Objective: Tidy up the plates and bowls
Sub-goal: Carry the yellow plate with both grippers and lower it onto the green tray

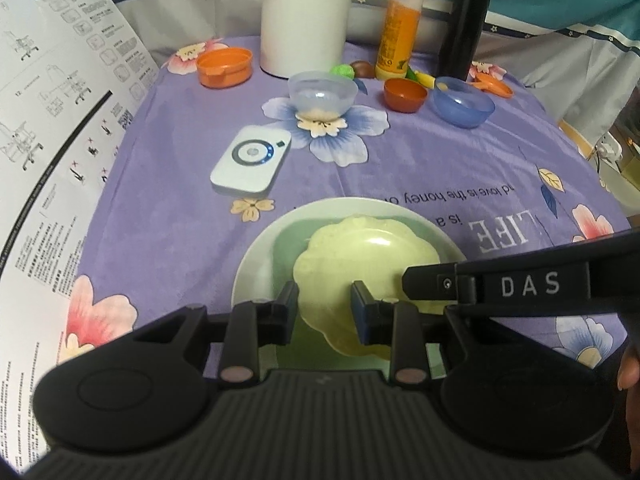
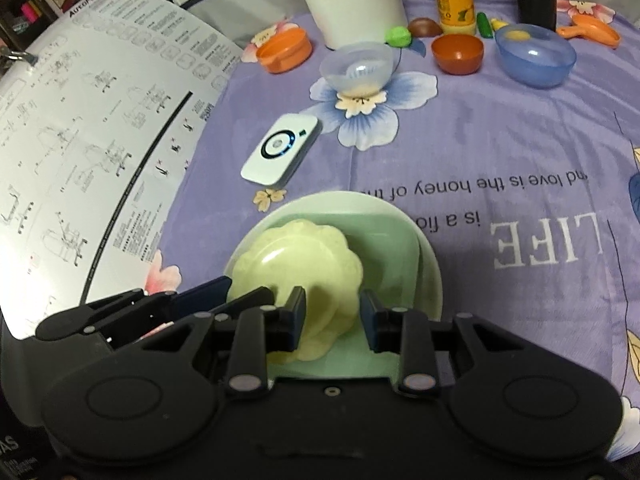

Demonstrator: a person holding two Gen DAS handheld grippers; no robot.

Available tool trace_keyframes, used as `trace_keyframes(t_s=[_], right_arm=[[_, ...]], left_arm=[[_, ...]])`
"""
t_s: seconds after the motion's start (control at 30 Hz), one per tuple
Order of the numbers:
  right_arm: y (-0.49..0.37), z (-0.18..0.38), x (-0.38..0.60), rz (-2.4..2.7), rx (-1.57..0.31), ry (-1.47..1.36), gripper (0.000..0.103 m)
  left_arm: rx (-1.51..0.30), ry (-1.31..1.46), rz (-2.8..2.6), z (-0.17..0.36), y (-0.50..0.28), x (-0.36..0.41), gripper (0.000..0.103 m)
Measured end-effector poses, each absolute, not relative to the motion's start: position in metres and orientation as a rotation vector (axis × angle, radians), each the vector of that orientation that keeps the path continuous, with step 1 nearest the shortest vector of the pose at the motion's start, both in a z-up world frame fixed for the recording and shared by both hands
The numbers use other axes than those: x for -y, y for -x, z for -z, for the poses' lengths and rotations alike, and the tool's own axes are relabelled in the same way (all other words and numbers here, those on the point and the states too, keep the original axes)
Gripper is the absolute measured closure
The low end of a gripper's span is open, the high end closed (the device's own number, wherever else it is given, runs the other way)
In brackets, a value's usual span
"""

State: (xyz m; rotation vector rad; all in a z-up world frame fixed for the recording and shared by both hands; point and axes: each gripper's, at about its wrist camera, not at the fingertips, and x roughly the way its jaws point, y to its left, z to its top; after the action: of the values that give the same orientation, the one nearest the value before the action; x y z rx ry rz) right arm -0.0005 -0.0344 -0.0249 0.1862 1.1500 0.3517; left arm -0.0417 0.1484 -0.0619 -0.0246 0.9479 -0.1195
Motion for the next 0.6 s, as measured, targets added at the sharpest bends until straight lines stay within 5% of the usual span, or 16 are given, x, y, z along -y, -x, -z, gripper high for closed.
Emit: trace_keyframes(t_s=[0.6], right_arm=[[-0.008, 0.042, 0.033, -0.336, -1.210, -0.181, 0.071]], left_arm=[[-0.999, 0.016, 0.134, 0.082, 0.030, -0.144, 0.074]])
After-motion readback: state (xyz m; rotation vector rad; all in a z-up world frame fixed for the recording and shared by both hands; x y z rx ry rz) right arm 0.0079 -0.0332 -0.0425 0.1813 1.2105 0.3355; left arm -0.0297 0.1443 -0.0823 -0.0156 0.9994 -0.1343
